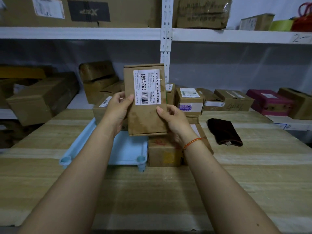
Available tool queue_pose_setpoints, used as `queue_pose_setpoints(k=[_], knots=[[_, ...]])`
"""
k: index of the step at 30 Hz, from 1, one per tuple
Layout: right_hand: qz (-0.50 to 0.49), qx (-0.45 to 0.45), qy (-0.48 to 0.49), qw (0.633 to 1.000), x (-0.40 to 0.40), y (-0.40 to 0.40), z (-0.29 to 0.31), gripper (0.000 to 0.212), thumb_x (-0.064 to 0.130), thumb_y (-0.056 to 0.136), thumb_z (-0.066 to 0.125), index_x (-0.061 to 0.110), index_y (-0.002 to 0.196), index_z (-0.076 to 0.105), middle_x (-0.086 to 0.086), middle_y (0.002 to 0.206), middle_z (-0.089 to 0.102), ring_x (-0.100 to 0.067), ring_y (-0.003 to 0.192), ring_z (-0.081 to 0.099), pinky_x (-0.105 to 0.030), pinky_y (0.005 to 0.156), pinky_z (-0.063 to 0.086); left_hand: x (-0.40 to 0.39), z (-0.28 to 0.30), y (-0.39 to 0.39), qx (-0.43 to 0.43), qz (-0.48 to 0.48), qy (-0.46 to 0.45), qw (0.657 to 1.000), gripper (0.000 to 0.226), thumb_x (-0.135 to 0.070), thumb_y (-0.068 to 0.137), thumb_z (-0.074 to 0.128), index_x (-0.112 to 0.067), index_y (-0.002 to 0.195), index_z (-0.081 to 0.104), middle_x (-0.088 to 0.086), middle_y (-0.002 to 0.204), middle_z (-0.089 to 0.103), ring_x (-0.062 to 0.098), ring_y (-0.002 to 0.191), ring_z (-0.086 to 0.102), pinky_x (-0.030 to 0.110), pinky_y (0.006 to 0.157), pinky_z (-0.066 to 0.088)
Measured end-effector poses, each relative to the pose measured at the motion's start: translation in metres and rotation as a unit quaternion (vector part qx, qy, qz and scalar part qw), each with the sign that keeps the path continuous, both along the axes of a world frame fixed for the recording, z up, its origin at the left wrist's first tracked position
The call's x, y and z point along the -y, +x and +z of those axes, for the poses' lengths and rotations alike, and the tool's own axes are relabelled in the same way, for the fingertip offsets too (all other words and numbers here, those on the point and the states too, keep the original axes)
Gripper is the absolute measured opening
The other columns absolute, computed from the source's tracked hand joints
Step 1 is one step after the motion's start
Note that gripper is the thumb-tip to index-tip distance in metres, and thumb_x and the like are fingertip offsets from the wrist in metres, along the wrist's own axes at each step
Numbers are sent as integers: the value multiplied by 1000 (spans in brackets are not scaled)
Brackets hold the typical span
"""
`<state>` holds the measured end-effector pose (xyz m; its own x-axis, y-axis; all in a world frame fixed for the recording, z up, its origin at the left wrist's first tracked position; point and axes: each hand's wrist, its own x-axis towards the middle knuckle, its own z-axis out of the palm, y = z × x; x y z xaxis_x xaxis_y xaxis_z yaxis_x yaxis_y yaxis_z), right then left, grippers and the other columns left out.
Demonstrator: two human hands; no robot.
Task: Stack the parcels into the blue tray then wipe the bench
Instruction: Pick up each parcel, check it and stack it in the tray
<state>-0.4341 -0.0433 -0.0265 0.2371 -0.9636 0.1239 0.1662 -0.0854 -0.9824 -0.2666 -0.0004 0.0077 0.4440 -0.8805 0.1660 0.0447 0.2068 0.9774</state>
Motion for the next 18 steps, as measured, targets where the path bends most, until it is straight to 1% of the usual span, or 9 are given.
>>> queue_pose_setpoints(k=[5,7,10,11,12,14,15,17,18], knots=[[-16,-15,40,999,5,22,-5,40,31,88,72,7,119,64,-8,104,74,-20,93,71,-39,88,58,-7,-4,10,48,-19,62,997,33,-16,98,54,-21,131,54,-4,111,66,8,86,63,26,65,50],[-21,-25,49,998,6,29,-7,41,32,88,71,7,120,63,-8,105,73,-21,95,71,-41,90,57,-9,-5,17,66,-22,80,994,37,-7,97,51,-21,131,55,-3,111,68,9,89,64,29,71,55],[-19,-50,55,997,6,37,-8,46,34,89,69,7,126,59,-7,111,71,-19,100,68,-39,92,56,-9,-5,25,71,-8,104,992,37,-4,97,49,-16,132,56,3,117,67,17,102,65,34,88,55],[-13,-62,59,996,6,39,-8,46,34,90,68,7,126,58,-6,111,70,-19,99,67,-38,89,57,-8,-6,28,63,6,106,992,32,-6,97,51,-11,128,58,6,117,68,19,101,65,34,88,55],[-4,-70,65,995,5,40,-8,42,33,91,66,7,123,58,-5,107,69,-18,95,67,-36,81,58,-7,-6,31,51,23,108,993,25,-8,97,53,-7,120,61,8,113,69,20,95,66,32,84,56],[27,-70,84,994,3,41,-6,30,28,93,63,10,117,60,-5,101,68,-16,86,66,-31,64,58,-3,-8,37,27,56,111,992,12,-13,96,58,-7,104,65,10,102,70,18,79,65,29,74,55],[47,-73,92,992,2,42,-5,30,27,93,63,11,118,59,-5,102,67,-16,86,67,-32,63,59,-1,-9,39,15,70,114,991,8,-15,95,61,-8,96,65,12,101,69,19,77,65,30,76,55],[89,-102,108,985,2,43,-4,35,30,92,63,16,123,55,-4,104,66,-19,85,69,-34,65,62,4,-13,46,-5,98,119,988,7,-17,92,65,-11,90,65,13,106,69,24,88,67,35,87,55],[107,-118,116,980,2,44,-3,36,32,92,63,18,124,52,-5,104,65,-20,80,71,-31,63,62,5,-13,49,-13,105,120,987,11,-18,91,66,-11,100,66,11,112,68,25,97,67,38,92,54]])
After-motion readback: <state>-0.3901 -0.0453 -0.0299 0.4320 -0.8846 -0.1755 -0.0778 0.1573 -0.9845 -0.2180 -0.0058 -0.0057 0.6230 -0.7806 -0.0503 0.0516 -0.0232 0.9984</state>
